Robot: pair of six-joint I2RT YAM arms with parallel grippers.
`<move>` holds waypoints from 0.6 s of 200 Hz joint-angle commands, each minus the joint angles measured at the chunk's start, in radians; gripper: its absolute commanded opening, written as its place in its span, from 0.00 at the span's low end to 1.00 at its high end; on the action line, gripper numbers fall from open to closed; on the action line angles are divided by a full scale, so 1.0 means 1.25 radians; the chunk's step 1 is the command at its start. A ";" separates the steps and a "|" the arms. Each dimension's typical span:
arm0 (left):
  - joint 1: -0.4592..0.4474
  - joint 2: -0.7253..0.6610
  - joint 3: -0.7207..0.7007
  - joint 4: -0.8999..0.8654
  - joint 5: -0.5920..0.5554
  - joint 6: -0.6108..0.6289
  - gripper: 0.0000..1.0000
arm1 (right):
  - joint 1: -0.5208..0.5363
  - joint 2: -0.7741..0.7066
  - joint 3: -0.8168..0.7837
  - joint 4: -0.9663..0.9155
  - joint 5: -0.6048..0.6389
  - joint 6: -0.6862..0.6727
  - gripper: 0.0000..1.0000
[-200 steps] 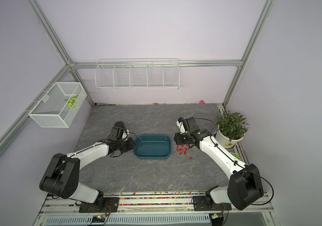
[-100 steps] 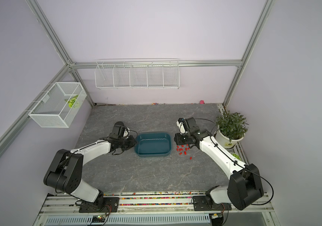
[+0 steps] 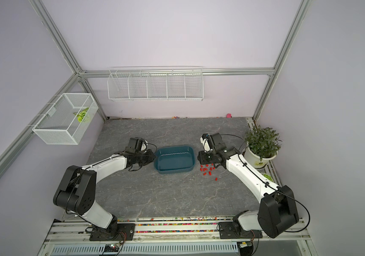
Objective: Take the screw protection sleeves out of the storage box
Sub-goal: Adjust the storage box at the center of the board.
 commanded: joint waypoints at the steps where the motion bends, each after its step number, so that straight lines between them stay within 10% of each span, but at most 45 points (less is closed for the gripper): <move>1: -0.004 0.017 0.046 -0.025 -0.001 0.063 0.23 | 0.005 -0.008 -0.018 -0.010 0.012 -0.015 0.42; 71: -0.004 0.047 0.084 -0.050 -0.021 0.095 0.27 | 0.004 -0.007 -0.020 -0.012 0.016 -0.019 0.41; 120: -0.004 0.003 0.059 -0.070 -0.114 0.081 0.50 | 0.001 -0.015 -0.013 -0.023 0.028 -0.023 0.42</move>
